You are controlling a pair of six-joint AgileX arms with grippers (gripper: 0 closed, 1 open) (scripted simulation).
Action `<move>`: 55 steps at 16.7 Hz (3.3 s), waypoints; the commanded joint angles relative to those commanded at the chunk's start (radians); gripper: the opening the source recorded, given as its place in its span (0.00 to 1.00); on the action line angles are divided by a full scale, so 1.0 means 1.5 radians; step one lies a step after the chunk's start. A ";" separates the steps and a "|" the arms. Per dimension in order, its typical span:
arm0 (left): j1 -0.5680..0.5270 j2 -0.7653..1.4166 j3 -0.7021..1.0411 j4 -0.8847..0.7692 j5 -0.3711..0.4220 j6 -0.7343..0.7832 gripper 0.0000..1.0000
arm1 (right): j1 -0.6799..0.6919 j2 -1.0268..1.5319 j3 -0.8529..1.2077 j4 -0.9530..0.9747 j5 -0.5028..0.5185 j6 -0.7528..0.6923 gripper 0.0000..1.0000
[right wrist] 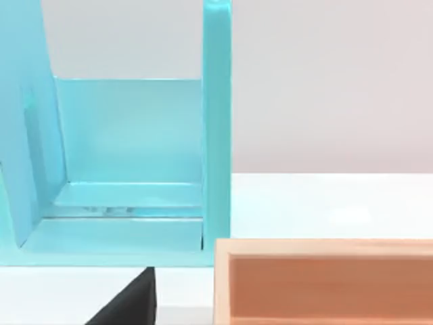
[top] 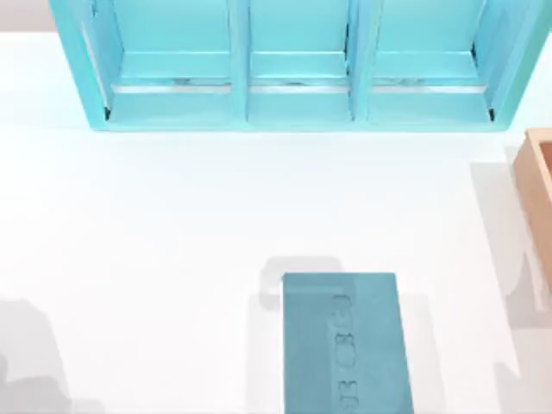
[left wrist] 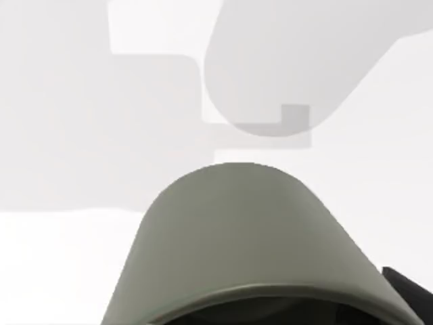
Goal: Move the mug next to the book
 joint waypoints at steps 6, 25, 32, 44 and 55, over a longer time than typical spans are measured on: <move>-0.221 0.102 0.099 -0.056 0.032 -0.347 0.00 | 0.000 0.000 0.000 0.000 0.000 0.000 1.00; -0.834 0.375 0.511 -0.134 0.019 -1.714 0.00 | 0.000 0.000 0.000 0.000 0.000 0.000 1.00; -0.881 0.388 0.571 -0.122 -0.016 -1.853 0.00 | 0.000 0.000 0.000 0.000 0.000 0.000 1.00; -0.869 0.396 0.429 0.030 -0.014 -1.841 0.00 | 0.000 0.000 0.000 0.000 0.000 0.000 1.00; -0.868 0.398 0.414 0.045 -0.015 -1.840 0.45 | 0.000 0.000 0.000 0.000 0.000 0.000 1.00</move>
